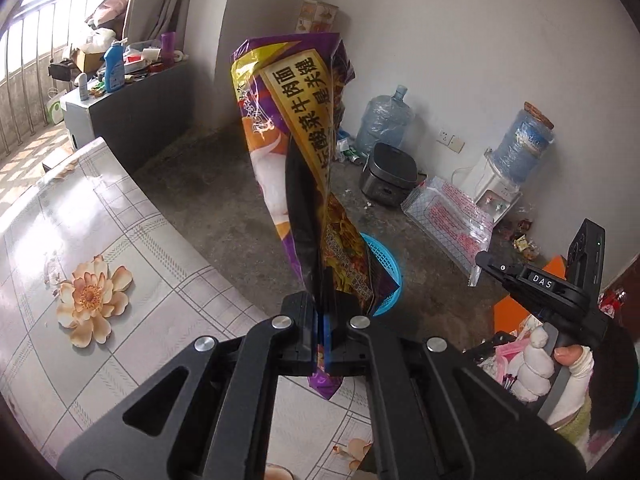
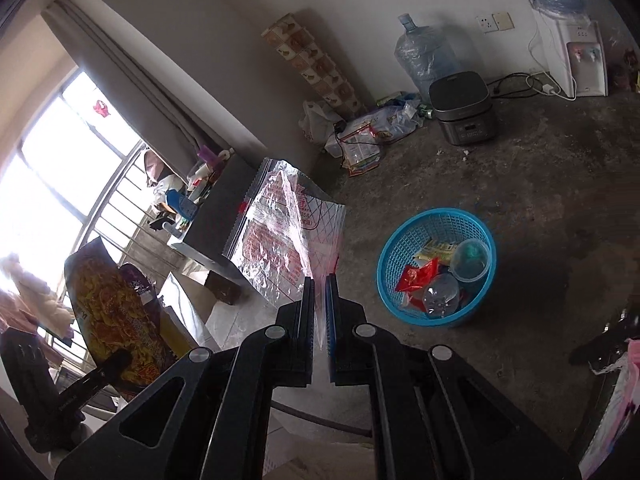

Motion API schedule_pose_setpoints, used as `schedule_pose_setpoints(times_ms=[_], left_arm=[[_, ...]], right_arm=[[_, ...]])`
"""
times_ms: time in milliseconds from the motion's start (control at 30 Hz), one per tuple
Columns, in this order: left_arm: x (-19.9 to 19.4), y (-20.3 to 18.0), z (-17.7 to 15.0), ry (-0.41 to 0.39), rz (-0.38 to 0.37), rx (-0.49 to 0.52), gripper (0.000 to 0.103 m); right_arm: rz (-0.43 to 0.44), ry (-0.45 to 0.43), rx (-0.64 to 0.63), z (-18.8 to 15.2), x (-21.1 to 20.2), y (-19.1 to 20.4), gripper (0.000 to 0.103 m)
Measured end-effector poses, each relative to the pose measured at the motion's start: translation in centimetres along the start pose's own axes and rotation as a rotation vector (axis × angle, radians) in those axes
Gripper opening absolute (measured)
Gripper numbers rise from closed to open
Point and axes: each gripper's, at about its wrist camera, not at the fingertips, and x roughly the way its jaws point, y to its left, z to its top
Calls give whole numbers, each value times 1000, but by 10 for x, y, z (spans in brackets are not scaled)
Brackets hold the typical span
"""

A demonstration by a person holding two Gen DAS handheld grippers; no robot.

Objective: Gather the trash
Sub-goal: 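Carry the snack bag and clear bag over the blue wastebasket with both tools, then open both tools to drop the snack bag and clear bag in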

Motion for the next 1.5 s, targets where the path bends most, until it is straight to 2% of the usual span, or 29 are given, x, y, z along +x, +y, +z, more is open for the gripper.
schedule_pose_setpoints(times_ms=[167,267,400,533,567,633,700,733,767,900,933,1033,1133,1333,1500], left_arm=[[112,-21,36,192,-134,-80,0],[186,-33,46,293,-178,-144,0],[272,-47,45,403,-206,-196,0],[355,-43,36,499,-254,-323,1],[375,-41,30,537,-273,-353,7],[407,-26,17,581,-236,-421,15],[430,-12,2,619,-190,-486,27],[439,-7,-4,644,-161,-502,27],[442,-3,-9,656,-143,-509,29],[438,5,-14,642,-122,-486,44],[435,7,-10,631,-122,-476,44],[424,1,10,576,-155,-444,55],[409,-7,29,528,-173,-407,55],[342,-9,61,405,-153,-343,55],[261,-3,81,301,-94,-234,60]], right_arm=[[-57,9,155,8,29,-59,6],[-80,-4,214,15,40,-87,6],[-100,-17,256,26,53,-112,6],[-113,-17,284,33,65,-129,6],[-116,-10,289,34,68,-134,6],[-128,4,293,33,75,-143,6],[-138,21,304,32,81,-151,6],[-143,28,309,30,85,-155,6],[-148,37,314,30,88,-159,6],[-150,64,321,27,100,-165,6],[-149,68,323,26,102,-165,6],[-148,70,319,27,106,-164,6],[-150,63,313,30,106,-161,6],[-173,68,273,38,109,-151,6],[-216,149,212,40,142,-141,6]])
